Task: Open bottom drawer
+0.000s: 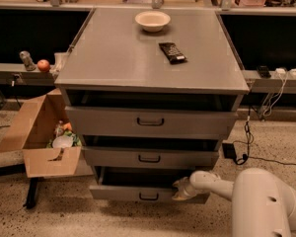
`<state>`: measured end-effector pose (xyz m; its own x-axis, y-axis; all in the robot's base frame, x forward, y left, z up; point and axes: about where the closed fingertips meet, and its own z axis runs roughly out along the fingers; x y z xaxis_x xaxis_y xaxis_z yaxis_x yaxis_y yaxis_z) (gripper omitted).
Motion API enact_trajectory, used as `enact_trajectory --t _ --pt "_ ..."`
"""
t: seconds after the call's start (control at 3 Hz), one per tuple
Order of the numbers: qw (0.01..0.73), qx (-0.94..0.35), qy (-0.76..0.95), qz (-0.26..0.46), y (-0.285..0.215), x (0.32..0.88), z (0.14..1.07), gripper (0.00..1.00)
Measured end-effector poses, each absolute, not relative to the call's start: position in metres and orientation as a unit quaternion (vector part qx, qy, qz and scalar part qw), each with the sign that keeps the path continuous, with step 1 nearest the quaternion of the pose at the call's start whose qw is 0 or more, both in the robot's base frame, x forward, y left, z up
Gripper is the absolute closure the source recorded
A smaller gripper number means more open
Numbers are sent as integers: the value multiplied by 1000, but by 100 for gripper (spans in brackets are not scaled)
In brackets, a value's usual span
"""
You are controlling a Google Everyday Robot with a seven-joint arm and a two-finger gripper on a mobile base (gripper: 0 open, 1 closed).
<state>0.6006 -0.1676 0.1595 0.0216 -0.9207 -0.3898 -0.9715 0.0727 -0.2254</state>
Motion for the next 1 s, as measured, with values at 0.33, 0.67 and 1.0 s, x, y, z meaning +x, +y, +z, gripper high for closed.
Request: enact_trajectory --t 0.33,0.67,1.0 --pt "222 -676 699 71 -164 587 158 96" --pt "222 -676 699 71 -164 586 158 0" --pt "222 -676 699 71 -164 586 158 0"
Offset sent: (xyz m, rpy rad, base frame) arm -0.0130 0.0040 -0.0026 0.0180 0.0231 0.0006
